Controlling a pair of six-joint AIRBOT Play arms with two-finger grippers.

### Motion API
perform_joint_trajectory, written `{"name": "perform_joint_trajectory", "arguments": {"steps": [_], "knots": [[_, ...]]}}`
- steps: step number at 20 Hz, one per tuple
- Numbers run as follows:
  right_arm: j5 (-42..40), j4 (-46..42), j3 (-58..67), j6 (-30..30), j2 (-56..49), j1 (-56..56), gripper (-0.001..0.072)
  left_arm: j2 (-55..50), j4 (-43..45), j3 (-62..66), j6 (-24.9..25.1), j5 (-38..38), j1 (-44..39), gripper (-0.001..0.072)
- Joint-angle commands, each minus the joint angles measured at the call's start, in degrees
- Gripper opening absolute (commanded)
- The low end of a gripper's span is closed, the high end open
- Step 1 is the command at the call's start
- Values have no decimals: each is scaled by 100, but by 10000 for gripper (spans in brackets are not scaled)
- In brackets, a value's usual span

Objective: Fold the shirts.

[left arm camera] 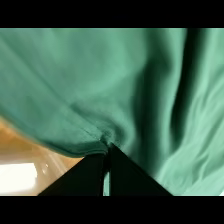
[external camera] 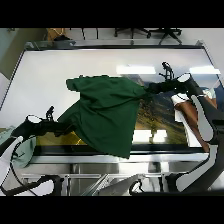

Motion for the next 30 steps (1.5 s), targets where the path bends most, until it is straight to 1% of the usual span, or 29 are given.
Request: {"name": "perform_joint_trajectory", "arguments": {"steps": [1, 4, 6, 8, 10, 12, 13, 15, 18, 19, 21, 22, 23, 24, 25, 26, 27, 30], "knots": [[129, -433, 7, 31, 79, -4, 15, -264, -31, 691, 122, 98, -87, 16], [348, -1419, 2, 468, 337, -2, 13, -424, 59, 1703, 116, 20, 155, 14], [540, -1786, 0, 787, 520, -2, 13, -699, 127, 2551, 109, -133, 321, 13], [1176, -1825, -9, 1086, 612, 7, 13, -1134, 184, 3458, 109, -328, 437, 13], [1950, -1827, -212, 1394, 686, 107, 13, -1672, 472, 4404, 90, -385, 433, 13], [2286, -1827, -804, 1690, 896, 352, 13, -2216, 549, 5228, 79, -313, 420, 14], [2277, -1827, -1145, 1856, 1043, 494, 13, -2472, 542, 5576, 79, -308, 420, 14], [1956, -1827, -2006, 2367, 1478, 918, 14, -3071, 509, 6312, 76, -354, 387, 15], [1121, -1825, -3012, 3434, 1980, 1574, 15, -3740, 490, 7023, 74, -402, 286, 16], [916, -1823, -3180, 3611, 2039, 1733, 16, -3939, 496, 7259, 72, -503, 251, 17], [780, -1808, -3202, 3650, 2035, 1904, 17, -4212, 492, 7737, 70, -911, 223, 20], [793, -1755, -3147, 3650, 2046, 1875, 29, -4258, 494, 7952, 17, -1145, 223, 108], [903, -1687, -3027, 3648, 2068, 1801, 132, -4214, 494, 8050, -96, -1309, 232, 547], [1134, -1646, -2809, 3606, 2111, 1663, 348, -4083, 494, 8043, -358, -1449, 275, 675], [1419, -1659, -2505, 3550, 2164, 1493, 410, -3901, 498, 7982, -446, -1646, 361, 671], [1685, -1657, -2203, 3333, 2225, 1281, 364, -3648, 511, 7827, -468, -1821, 494, 671], [1893, -1694, -1904, 3134, 2280, 975, 342, -3416, 511, 7650, -470, -1987, 643, 671], [1873, -1694, -1587, 2398, 2269, -116, 344, -2721, 586, 6773, -461, -2743, 1147, 670]]}}
